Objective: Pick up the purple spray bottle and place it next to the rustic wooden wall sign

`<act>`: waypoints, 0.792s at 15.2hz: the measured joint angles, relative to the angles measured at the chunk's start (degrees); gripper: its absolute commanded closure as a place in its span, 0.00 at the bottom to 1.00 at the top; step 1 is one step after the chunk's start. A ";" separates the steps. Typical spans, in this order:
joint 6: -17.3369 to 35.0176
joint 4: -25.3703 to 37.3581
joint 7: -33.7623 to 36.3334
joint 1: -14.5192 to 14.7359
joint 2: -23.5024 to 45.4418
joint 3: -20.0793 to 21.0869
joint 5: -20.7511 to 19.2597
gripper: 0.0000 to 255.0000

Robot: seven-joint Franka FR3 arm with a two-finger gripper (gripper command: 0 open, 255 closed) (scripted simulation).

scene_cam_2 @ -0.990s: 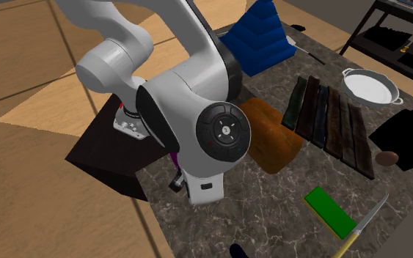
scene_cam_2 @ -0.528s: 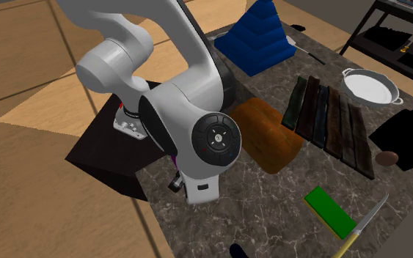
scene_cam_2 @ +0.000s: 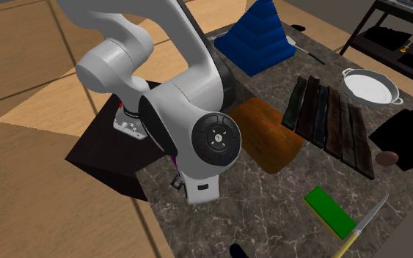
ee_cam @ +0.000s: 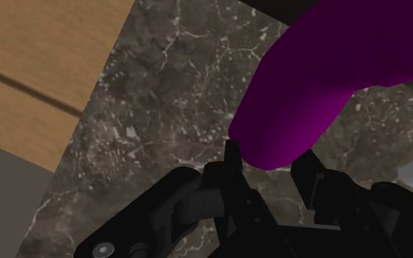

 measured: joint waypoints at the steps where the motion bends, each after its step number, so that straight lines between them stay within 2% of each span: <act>1: 0.00 0.01 0.00 0.00 -0.01 0.00 0.00 1.00; 7: 0.01 0.05 -0.01 0.00 -0.01 0.00 0.00 1.00; 12: -3.46 1.02 0.67 -0.16 -2.52 0.44 -0.60 1.00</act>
